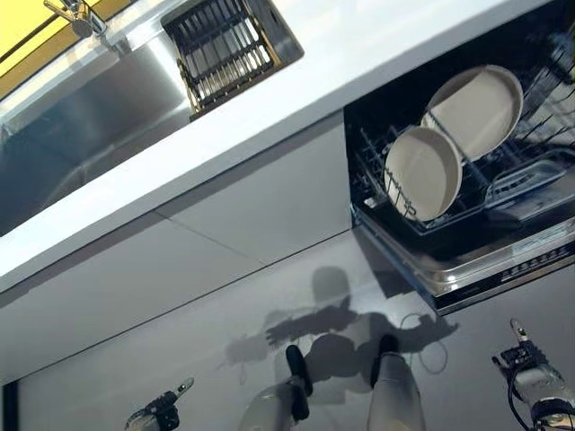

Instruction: Take plates into dishwasher

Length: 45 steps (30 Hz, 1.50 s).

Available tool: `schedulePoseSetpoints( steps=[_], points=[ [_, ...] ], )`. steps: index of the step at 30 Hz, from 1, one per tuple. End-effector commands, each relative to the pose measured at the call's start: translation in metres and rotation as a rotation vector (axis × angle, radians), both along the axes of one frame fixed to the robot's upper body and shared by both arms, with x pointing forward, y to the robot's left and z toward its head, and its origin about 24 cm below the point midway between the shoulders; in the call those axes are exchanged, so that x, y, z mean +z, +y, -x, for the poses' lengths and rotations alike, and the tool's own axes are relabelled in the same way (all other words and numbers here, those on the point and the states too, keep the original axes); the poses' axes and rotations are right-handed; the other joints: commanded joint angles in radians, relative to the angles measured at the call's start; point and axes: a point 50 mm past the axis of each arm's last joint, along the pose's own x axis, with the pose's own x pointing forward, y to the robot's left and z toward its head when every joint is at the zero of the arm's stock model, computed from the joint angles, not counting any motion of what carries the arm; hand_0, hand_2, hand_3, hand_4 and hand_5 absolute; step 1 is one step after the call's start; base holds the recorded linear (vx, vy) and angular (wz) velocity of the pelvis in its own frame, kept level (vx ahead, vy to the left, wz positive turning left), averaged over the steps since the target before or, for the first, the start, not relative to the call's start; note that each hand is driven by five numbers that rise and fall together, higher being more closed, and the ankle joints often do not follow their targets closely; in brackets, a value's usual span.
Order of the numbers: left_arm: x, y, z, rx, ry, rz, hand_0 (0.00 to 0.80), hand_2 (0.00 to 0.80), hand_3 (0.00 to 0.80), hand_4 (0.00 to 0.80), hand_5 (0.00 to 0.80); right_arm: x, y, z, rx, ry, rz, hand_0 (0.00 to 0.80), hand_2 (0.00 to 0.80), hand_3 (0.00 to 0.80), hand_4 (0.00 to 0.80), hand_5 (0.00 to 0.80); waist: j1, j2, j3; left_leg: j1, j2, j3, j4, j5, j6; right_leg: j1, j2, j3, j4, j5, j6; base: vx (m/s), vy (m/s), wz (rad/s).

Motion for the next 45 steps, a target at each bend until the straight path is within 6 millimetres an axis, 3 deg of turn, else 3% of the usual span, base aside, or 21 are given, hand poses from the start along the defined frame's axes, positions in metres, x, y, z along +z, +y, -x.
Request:
schedulePoseSetpoints(
  steps=[1,10,14,18,30,38,41,45],
  points=[
    [-0.005,0.001,0.015,0.070,0.027,-0.007,0.000,0.000,0.000,0.000,0.000,0.022,-0.015,-0.007,-0.093,-0.172,0.001,0.000,0.000,0.000,0.000,0.000,0.012,-0.029,0.017,-0.029,-0.040,-0.031,0.181,-0.145,0.072,0.056,0.026,-0.021,-0.045,-0.035,-0.064,-0.021,0.036,0.05],
    [-0.012,-0.014,0.024,0.015,0.066,0.026,0.000,0.000,0.000,0.000,0.000,0.093,-0.013,-0.065,0.042,-0.444,0.046,0.000,0.000,0.000,0.000,0.000,0.061,-0.024,-0.009,-0.058,-0.042,-0.050,0.339,-0.213,0.086,0.057,-0.020,-0.038,0.109,-0.118,-0.101,-0.034,0.026,0.13],
    [-0.013,-0.014,0.030,-0.007,0.096,0.021,0.000,0.000,0.000,0.000,0.000,0.117,0.000,-0.088,0.154,-0.514,0.081,0.000,0.000,0.000,0.000,0.000,0.087,-0.035,-0.028,-0.038,-0.042,-0.065,0.341,-0.205,0.084,0.094,-0.027,-0.058,0.113,-0.124,-0.107,0.019,0.016,0.15],
    [-0.016,-0.014,0.039,-0.014,0.117,0.016,0.000,0.000,0.000,0.000,0.000,0.156,0.018,-0.115,0.260,-0.607,0.115,0.000,0.000,0.000,0.000,0.000,0.113,-0.043,-0.050,0.002,-0.039,-0.077,0.312,-0.175,0.073,0.149,-0.024,-0.080,0.088,-0.123,-0.110,0.072,0.059,0.06],
    [-0.010,0.003,0.045,-0.006,0.130,-0.028,0.000,0.000,0.000,0.000,0.000,0.240,0.036,-0.142,0.298,-0.799,0.189,0.000,0.000,0.000,0.000,0.000,0.188,-0.094,-0.063,0.036,-0.030,-0.123,0.269,-0.155,0.063,0.250,-0.006,-0.142,0.029,-0.104,-0.103,0.036,0.002,0.12],
    [-0.006,0.017,0.050,0.000,0.125,-0.081,0.000,0.000,0.000,0.000,0.000,0.234,0.039,-0.144,0.289,-0.787,0.174,0.000,0.000,0.000,0.000,0.000,0.224,-0.152,-0.080,0.083,-0.016,-0.145,0.217,-0.148,0.062,0.341,0.024,-0.183,-0.063,-0.074,-0.092,0.052,-0.023,0.18],
    [-0.004,0.023,0.051,-0.008,0.135,-0.099,0.000,0.000,0.000,0.000,0.000,0.219,0.039,-0.144,0.285,-0.722,0.167,0.000,0.000,0.000,0.000,0.000,0.233,-0.174,-0.091,0.102,-0.009,-0.153,0.199,-0.144,0.059,0.375,0.038,-0.193,-0.101,-0.060,-0.088,0.066,-0.024,0.22],
    [-0.004,0.025,0.053,-0.024,0.140,-0.121,0.000,0.000,0.000,0.000,0.000,0.175,0.038,-0.137,0.313,-0.507,0.213,0.000,0.000,0.000,0.000,0.000,0.234,-0.204,-0.126,0.159,-0.003,-0.155,0.101,-0.114,0.053,0.441,0.070,-0.194,-0.223,-0.020,-0.067,0.083,0.017,0.12]
  ],
)
